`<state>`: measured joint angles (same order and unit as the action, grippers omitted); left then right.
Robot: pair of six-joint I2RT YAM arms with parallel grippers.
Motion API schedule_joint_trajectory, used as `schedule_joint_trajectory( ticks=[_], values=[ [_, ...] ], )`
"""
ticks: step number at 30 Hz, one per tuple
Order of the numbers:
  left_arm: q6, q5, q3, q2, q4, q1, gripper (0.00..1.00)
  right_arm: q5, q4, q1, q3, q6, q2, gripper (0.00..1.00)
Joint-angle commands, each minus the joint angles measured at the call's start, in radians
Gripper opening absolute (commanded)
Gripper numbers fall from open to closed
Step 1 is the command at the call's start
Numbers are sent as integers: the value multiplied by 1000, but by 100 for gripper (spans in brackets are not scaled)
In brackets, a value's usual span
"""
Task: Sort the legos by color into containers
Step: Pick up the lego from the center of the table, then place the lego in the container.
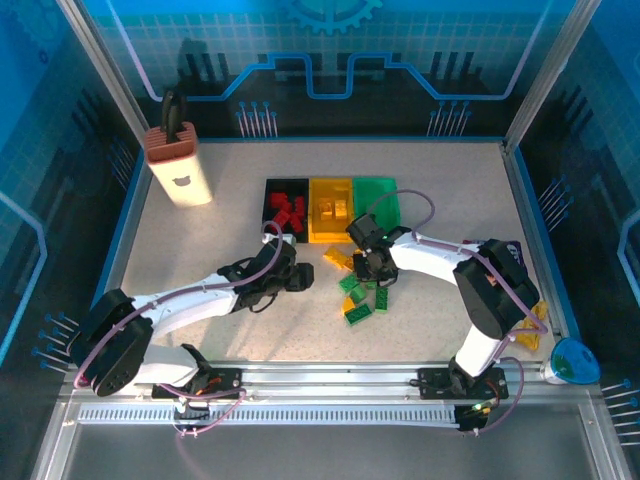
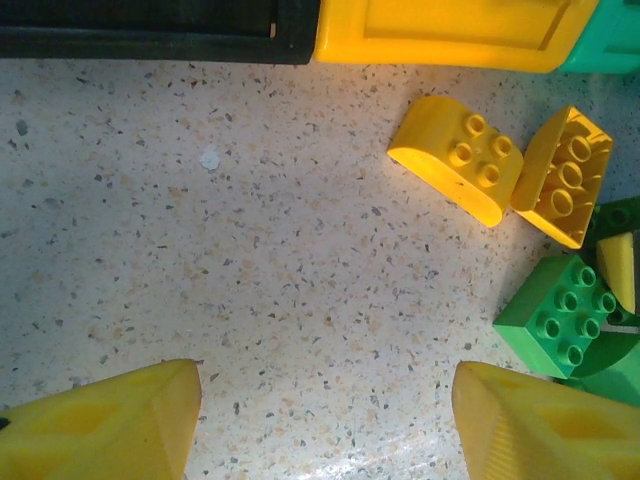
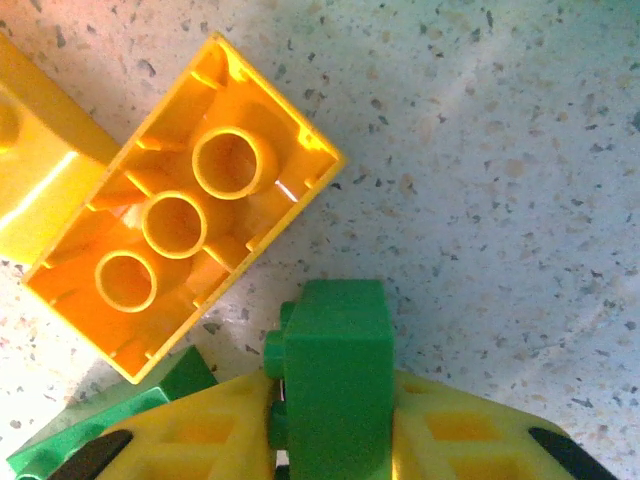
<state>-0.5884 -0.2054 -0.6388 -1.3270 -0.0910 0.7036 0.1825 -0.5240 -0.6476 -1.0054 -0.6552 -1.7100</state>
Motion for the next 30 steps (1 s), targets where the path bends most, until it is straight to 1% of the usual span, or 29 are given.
schedule_joint_trajectory(
  ticks=[1, 5, 8, 12, 14, 17, 23, 30],
  values=[
    [12, -11, -48, -17, 33, 4, 68, 7, -33, 2, -9, -1, 39, 28],
    [-3, -1, -44, -41, 77, 4, 67, -11, -73, 33, -42, 17, 71, 26],
    [-13, 12, -53, -53, 97, 4, 67, 23, -121, 52, -74, 53, 145, 26],
    [8, 15, -80, -51, 72, 6, 67, 2, -152, 113, -109, 100, 210, 24],
    [-4, 18, -73, -36, 59, 6, 67, 12, -178, 139, -143, 123, 231, 24],
    [-21, 27, -49, -14, 42, 17, 67, 10, -164, 181, -172, 163, 262, 24],
    [-56, 16, -10, -29, 30, 57, 67, -32, -167, 286, -288, 232, 194, 24],
    [-60, 26, -19, -41, 25, 89, 67, -84, -147, 326, -437, 262, 11, 26]
  ],
)
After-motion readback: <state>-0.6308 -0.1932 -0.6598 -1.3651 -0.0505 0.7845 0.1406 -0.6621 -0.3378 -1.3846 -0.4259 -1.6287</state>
